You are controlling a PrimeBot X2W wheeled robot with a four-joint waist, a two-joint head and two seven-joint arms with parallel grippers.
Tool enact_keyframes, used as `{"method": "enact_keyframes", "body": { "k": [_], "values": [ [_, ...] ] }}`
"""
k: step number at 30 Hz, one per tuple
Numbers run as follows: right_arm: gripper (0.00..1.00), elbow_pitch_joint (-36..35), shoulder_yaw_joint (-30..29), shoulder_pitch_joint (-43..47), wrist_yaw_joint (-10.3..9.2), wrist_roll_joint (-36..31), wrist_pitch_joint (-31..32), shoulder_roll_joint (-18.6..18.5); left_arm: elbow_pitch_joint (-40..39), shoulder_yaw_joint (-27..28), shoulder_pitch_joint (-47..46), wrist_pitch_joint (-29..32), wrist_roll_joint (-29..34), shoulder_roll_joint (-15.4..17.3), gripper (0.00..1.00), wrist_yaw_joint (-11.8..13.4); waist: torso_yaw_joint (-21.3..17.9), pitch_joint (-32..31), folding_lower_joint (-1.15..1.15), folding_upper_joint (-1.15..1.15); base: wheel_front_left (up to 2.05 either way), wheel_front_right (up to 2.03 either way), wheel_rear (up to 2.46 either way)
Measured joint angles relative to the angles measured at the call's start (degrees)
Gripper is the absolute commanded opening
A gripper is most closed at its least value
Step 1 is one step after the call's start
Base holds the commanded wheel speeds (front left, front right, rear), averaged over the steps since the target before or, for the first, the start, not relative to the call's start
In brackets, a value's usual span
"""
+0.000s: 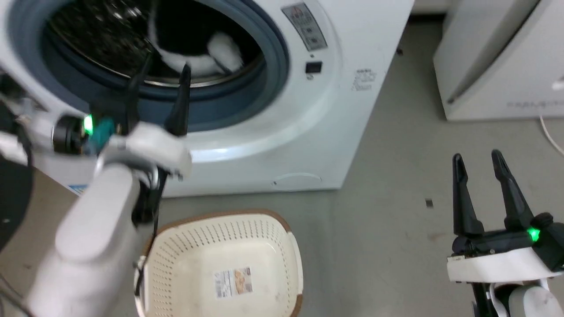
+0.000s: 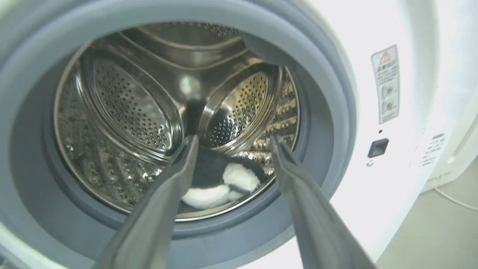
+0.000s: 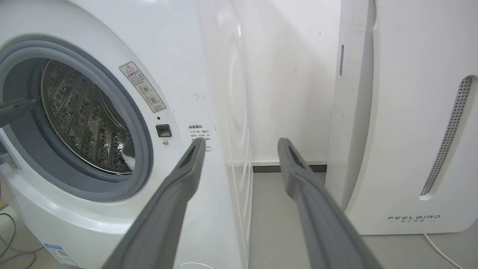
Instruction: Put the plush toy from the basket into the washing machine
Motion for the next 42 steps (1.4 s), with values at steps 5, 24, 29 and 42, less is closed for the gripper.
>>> {"method": "enact_keyframes", "body": {
  "k": [5, 24, 29, 42],
  "values": [
    [1.0, 0.9, -0.1, 2.4, 0.0, 0.1, 0.0, 0.0, -10.0, 4.4, 12.8, 0.0, 2.2, 0.1, 1.0, 2.7, 2.0, -4.5, 0.0, 0.0, 0.0, 0.0, 0.0],
    [1.0, 4.2, 1.6, 9.7, 0.0, 0.0, 0.0, 0.0, -24.0, 10.6, 43.7, 0.0, 8.8, -3.0, 1.0, 5.9, 4.4, -13.7, -0.01, 0.0, 0.0, 0.0, 0.0],
    [1.0, 4.4, 1.5, 10.6, 0.0, 0.1, 0.0, 0.0, -24.6, 10.5, 46.3, 0.0, 11.0, -4.3, 1.0, 6.6, 4.7, -14.1, -0.01, 0.0, 0.0, 0.0, 0.0],
    [1.0, 4.7, 1.4, 10.7, 0.0, 0.1, 0.0, 0.0, -24.9, 11.7, 46.4, 0.0, 13.0, -5.6, 1.0, 5.5, 5.3, -13.9, 0.0, 0.0, 0.0, 0.0, 0.0]
  ]
}}
